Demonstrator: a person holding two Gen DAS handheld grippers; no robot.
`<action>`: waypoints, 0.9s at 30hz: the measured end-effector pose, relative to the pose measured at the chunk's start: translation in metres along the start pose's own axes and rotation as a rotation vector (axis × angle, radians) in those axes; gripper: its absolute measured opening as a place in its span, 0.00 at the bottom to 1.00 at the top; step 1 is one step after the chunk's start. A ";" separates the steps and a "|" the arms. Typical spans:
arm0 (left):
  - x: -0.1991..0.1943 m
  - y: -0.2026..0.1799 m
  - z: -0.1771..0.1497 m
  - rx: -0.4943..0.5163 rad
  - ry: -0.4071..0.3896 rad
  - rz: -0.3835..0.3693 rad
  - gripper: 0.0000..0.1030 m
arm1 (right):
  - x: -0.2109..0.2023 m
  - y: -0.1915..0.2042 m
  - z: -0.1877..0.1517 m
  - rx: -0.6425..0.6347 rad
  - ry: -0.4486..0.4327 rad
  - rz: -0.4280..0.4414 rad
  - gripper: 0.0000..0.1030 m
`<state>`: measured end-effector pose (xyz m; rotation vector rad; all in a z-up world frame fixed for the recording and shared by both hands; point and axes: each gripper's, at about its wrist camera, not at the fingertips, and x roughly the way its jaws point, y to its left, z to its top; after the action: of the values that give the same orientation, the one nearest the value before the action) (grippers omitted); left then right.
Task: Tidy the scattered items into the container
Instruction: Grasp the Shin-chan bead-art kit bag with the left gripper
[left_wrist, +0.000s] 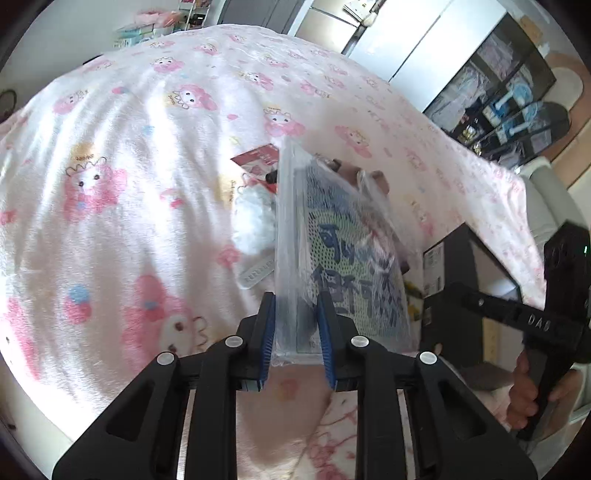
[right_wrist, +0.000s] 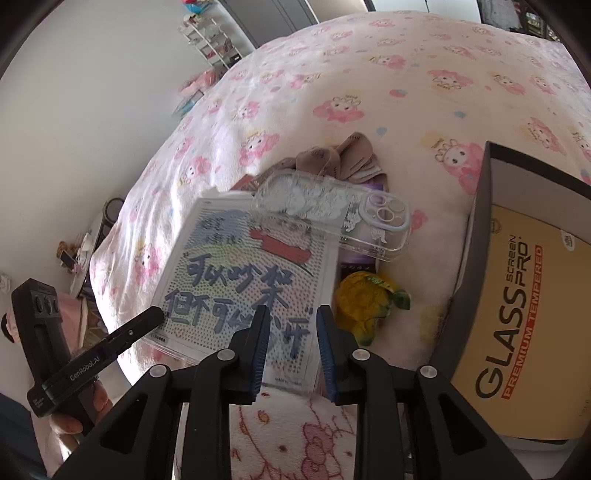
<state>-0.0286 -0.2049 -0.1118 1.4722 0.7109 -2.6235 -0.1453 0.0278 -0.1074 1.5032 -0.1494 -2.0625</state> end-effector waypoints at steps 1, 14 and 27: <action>0.004 0.002 -0.004 0.013 0.019 0.008 0.22 | 0.007 0.003 -0.001 -0.003 0.020 -0.001 0.24; 0.050 0.045 0.012 -0.117 0.051 -0.040 0.50 | 0.060 -0.013 0.008 0.075 0.149 -0.099 0.53; 0.070 0.015 0.007 -0.082 0.144 -0.066 0.55 | 0.080 -0.003 0.007 0.054 0.194 -0.062 0.67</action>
<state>-0.0682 -0.2083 -0.1717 1.6539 0.8825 -2.5204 -0.1689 -0.0116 -0.1729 1.7512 -0.0854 -1.9599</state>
